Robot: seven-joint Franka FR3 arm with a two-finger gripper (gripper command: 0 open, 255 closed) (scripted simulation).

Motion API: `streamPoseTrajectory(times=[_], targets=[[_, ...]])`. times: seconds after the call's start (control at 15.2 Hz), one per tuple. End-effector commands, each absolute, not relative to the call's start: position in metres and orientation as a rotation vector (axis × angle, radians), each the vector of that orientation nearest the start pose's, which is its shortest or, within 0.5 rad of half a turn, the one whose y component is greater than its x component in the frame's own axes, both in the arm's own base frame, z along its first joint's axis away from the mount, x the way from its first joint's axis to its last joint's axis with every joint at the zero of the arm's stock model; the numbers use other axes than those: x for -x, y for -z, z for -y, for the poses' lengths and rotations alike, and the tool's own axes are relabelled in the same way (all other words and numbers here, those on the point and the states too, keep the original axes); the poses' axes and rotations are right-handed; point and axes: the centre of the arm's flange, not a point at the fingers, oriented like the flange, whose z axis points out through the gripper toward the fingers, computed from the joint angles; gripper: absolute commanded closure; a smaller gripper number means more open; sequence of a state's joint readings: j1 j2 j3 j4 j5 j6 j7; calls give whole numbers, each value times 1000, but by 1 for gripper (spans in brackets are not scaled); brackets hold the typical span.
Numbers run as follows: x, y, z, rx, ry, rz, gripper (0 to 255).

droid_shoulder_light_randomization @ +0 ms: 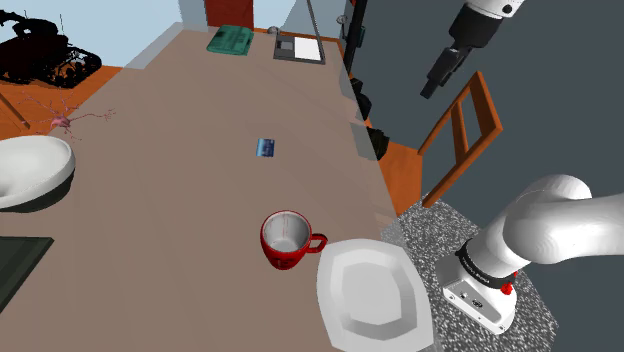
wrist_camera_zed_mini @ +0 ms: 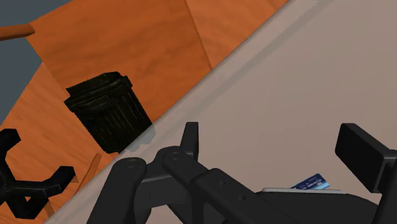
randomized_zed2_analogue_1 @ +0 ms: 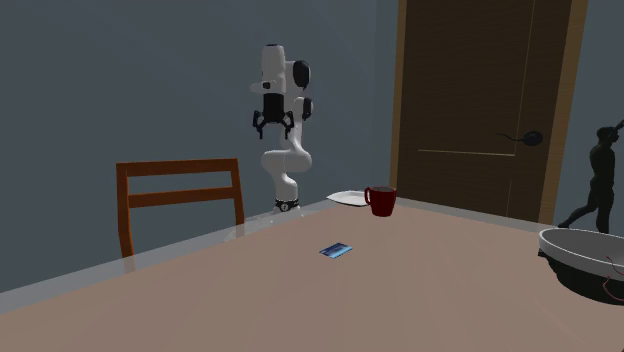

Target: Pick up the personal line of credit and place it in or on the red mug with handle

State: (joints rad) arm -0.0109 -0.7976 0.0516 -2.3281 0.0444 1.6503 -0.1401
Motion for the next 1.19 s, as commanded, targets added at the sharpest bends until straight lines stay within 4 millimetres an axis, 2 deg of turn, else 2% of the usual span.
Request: streamPoseTrajectory(times=[0.0,0.53,1.12], targets=[[-312,-614,-23,3124,187,261,0],[-337,-550,-105,3163,346,-13,0],[-390,-479,-189,3168,525,-329,0]])
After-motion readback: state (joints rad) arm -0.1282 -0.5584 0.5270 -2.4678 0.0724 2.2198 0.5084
